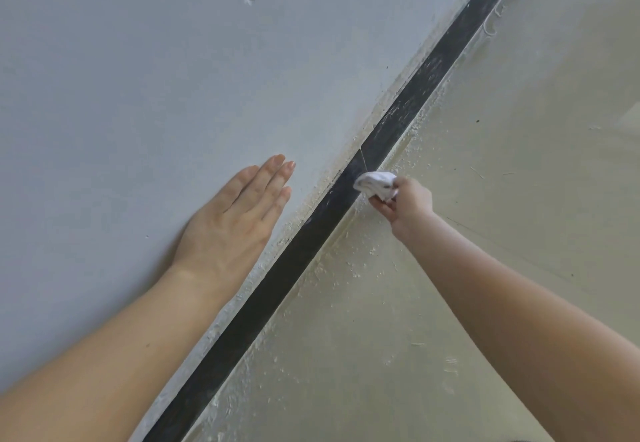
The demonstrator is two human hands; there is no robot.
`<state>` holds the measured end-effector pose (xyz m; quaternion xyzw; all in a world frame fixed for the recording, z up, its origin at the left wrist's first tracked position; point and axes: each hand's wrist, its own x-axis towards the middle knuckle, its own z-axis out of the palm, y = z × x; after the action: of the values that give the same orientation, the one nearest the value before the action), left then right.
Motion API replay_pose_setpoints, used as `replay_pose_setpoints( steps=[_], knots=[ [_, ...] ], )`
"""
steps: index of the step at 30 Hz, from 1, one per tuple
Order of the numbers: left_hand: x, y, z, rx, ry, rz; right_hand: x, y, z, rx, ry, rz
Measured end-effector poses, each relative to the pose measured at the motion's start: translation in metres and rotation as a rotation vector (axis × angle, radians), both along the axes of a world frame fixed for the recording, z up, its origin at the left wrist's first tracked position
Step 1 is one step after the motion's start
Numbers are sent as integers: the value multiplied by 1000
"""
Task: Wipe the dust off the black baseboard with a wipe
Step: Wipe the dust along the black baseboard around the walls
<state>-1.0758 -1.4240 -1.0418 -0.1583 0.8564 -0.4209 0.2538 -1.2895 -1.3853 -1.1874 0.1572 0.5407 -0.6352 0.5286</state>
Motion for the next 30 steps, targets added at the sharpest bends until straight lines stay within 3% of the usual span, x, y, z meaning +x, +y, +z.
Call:
replay_pose_setpoints(
  steps=[2, 5, 8, 11, 19, 26, 28, 30],
  knots=[
    [1, 2, 0, 13, -10, 4, 10, 11, 5, 57, -18, 65],
    [-3, 1, 4, -23, -7, 12, 47, 26, 14, 76, 12, 521],
    [-4, 2, 6, -13, -25, 35, 78, 27, 23, -76, -222, 733],
    [-3, 1, 5, -22, -26, 5, 80, 17, 35, -163, -294, 669],
    [-1, 0, 3, -14, -34, -3, 15, -11, 56, -128, -98, 451],
    [-7, -4, 3, 18, -89, 0, -26, -5, 44, -89, -46, -102],
    [-16, -8, 1, 42, -90, -5, -15, 6, 34, -27, -54, -33],
    [-32, -13, -1, 54, -84, -33, 8, 15, 21, 53, -75, 199]
  ],
)
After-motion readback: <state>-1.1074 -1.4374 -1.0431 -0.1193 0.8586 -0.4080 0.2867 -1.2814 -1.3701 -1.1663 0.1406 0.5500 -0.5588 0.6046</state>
